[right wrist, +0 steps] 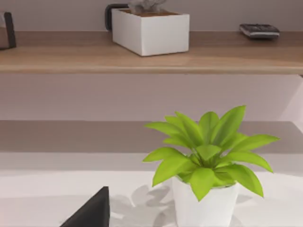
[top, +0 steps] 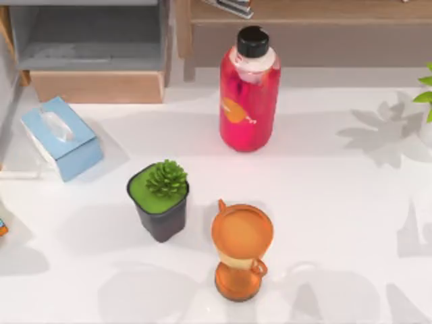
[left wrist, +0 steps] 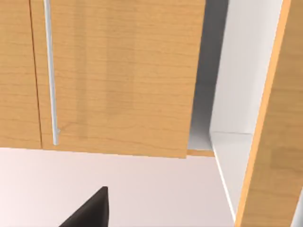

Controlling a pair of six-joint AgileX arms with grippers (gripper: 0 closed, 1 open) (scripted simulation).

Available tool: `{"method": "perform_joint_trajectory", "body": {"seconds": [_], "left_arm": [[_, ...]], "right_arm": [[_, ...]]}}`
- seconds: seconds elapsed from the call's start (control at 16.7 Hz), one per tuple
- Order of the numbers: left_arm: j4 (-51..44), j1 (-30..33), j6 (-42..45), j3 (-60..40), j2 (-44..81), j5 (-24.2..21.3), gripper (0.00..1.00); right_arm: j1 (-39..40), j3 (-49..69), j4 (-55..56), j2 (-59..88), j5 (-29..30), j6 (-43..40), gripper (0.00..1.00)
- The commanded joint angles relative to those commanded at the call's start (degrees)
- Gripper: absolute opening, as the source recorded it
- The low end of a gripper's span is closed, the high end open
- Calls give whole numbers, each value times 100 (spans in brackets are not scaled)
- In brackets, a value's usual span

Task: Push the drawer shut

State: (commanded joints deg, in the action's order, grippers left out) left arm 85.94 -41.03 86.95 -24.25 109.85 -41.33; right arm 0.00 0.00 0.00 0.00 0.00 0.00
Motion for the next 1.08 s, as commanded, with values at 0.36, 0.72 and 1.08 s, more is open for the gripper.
{"method": "perform_joint_trajectory", "body": {"seconds": [0.36,0.72,1.08], "left_arm": [[233,-17,421,-81,425,-229,100],[73,194,416,-342,520,-19,100],[-30,328,413,-530,602,113,100]], "right_arm": [[0,0,0,0,0,0,100],[0,0,0,0,0,0,100],[0,0,0,0,0,0,100]]}}
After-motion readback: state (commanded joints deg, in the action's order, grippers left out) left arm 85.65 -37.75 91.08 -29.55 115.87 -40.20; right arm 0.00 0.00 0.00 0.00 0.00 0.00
